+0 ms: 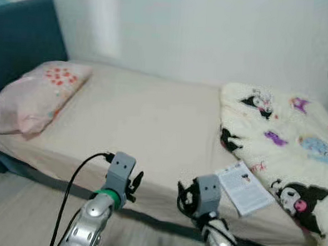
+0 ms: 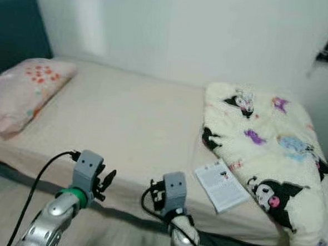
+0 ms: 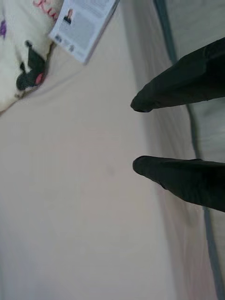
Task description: Clean up the room
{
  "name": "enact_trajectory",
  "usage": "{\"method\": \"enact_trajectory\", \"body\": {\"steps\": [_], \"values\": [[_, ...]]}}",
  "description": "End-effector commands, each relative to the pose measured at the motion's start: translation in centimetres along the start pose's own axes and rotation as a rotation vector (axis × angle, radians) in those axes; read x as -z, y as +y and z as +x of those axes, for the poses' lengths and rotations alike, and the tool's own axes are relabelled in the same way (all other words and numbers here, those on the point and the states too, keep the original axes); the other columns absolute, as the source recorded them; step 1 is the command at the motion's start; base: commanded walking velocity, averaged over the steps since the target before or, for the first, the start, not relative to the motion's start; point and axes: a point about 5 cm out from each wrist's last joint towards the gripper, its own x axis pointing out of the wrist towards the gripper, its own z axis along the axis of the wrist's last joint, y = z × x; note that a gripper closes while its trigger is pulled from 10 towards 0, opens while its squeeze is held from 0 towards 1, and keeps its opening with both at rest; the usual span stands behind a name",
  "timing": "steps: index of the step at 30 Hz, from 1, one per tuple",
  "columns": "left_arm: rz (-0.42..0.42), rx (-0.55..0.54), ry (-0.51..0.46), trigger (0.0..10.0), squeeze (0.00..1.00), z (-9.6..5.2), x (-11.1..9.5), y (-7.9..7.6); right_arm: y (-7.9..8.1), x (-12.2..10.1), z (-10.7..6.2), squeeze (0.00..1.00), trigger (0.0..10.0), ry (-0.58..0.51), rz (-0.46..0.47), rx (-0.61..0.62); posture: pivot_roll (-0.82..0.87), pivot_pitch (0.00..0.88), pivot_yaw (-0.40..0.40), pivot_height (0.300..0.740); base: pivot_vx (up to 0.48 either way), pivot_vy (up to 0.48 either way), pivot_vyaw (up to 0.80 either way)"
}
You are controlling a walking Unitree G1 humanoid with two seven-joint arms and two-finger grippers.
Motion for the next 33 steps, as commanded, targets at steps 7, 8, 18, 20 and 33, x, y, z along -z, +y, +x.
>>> {"method": "enact_trajectory", "body": {"steps": [7, 8, 18, 20, 33], "values": [[-0.003, 0.024, 0.019, 10.0, 0.00, 0.0, 0.4, -0.4, -0.5, 0.4, -0.4, 0.00, 10.0, 0.015, -0.003, 0.018, -0.14, 0.000, 0.093, 0.740, 0.000, 0.000, -0.80], [-0.003, 0.025, 0.019, 10.0, 0.00, 0.0, 0.4, -0.4, -0.5, 0.4, -0.4, 0.00, 10.0, 0.015, -0.003, 0.018, -0.14, 0.000, 0.092, 0.740, 0.000, 0.000, -0.80], [-0.005, 0.027, 0.022, 10.0, 0.00, 0.0, 0.5, -0.5, -0.6, 0.4, -0.4, 0.00, 10.0, 0.015, -0.003, 0.017, -0.14, 0.000, 0.090, 0.740, 0.000, 0.000, -0.80], [-0.004, 0.009, 0.030, 10.0, 0.00, -0.2, 0.8, -0.1, -0.4, 0.4, -0.4, 0.00, 10.0, 0.018, -0.003, 0.011, -0.13, 0.000, 0.083, 0.740, 0.000, 0.000, -0.80], [0.000, -0.309, 0.084, 10.0, 0.00, -3.5, 3.4, 4.9, 1.3, -0.3, 1.2, 0.00, 10.0, 0.038, -0.040, -0.147, 0.01, 0.028, -0.042, 0.740, 0.000, 0.000, -0.80]]}}
